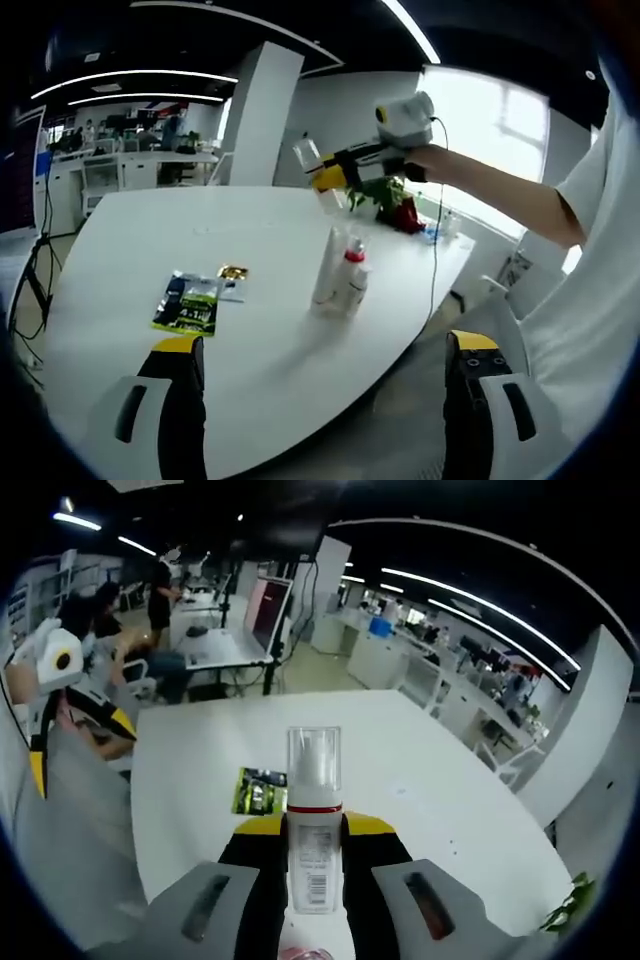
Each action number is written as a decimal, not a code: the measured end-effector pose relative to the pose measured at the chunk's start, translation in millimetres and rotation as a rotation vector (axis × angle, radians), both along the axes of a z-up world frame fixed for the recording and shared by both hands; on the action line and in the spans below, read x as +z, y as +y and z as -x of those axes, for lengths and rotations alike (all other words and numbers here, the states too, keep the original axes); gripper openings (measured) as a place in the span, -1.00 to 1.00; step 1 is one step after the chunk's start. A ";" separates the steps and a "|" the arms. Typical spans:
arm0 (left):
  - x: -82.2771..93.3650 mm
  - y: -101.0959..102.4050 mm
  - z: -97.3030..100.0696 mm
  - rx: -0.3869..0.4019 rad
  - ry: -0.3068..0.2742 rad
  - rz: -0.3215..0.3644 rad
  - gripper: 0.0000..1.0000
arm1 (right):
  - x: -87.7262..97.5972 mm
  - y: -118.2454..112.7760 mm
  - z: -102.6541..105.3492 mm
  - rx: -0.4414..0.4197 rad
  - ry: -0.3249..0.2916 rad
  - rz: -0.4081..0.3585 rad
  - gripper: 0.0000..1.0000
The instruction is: Arrange the skincare products in the storage area until every visible bottle or jar stands upright without overlapping.
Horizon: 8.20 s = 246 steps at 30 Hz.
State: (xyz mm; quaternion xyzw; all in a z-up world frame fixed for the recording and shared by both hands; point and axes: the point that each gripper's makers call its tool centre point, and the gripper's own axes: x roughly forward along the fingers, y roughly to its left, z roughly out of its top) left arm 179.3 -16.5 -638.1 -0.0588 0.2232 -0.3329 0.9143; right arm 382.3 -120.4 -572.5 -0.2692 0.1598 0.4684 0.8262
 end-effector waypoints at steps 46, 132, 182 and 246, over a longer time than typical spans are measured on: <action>15.6 -41.8 2.4 -0.067 -0.004 0.041 0.59 | -69.5 20.8 172.3 0.299 0.256 -0.250 -0.62; 24.9 -166.2 -53.8 -0.421 -0.120 -0.250 -0.51 | -125.1 -49.1 155.6 0.174 0.341 -0.150 -0.57; -84.6 -189.4 -124.4 -0.446 -0.183 -0.300 -0.53 | -196.1 -68.4 150.1 -0.109 0.475 -0.140 -0.57; -88.7 -191.9 -130.4 -0.486 -0.205 -0.354 -0.43 | -209.2 -70.3 148.5 -0.127 0.515 -0.133 -0.54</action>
